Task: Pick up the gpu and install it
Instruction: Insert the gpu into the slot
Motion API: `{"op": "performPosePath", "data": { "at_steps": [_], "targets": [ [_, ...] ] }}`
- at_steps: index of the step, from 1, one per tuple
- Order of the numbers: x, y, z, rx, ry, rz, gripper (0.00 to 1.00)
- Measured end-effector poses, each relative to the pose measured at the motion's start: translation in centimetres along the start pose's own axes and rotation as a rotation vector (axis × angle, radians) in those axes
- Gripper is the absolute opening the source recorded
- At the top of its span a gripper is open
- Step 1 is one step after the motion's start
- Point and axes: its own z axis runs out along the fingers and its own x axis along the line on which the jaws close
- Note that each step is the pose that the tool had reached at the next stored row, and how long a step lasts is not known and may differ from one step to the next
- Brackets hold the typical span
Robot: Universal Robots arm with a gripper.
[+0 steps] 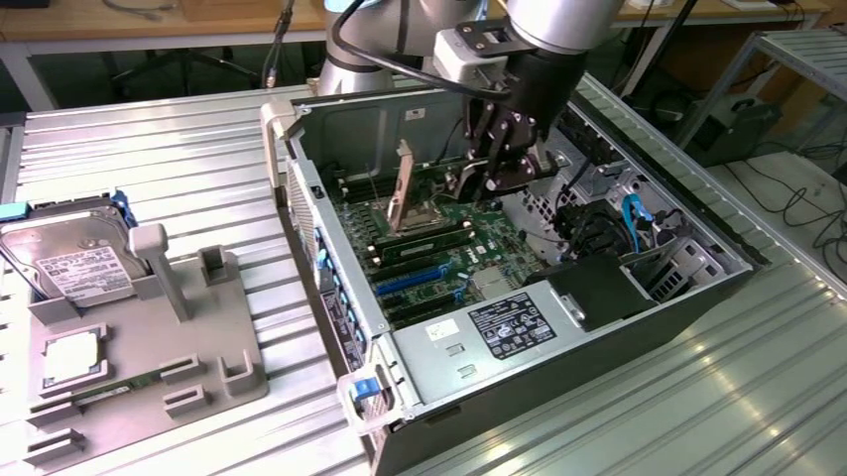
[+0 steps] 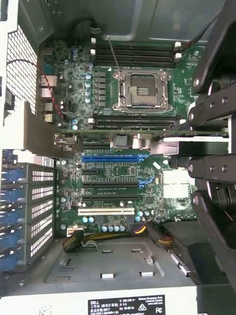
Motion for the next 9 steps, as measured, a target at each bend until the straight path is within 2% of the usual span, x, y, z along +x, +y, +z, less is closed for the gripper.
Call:
{"op": "performPosePath", "data": {
  "at_steps": [2, 3, 4, 6, 8, 9],
  "targets": [
    [0.03, 0.01, 0.27, -0.0007, 0.0002, 0.000, 0.28],
    [0.03, 0.01, 0.33, -0.0036, 0.0006, 0.000, 0.28],
    [0.04, 0.01, 0.44, -0.0056, 0.0032, 0.001, 0.28],
    [0.07, -0.01, 0.73, -0.0056, 0.0067, 0.001, 0.28],
    [0.08, -0.02, 0.97, -0.0058, 0.0121, 0.000, 0.28],
    [0.09, -0.03, 1.10, -0.0060, 0.0168, -0.001, 0.28]
  ]
}}
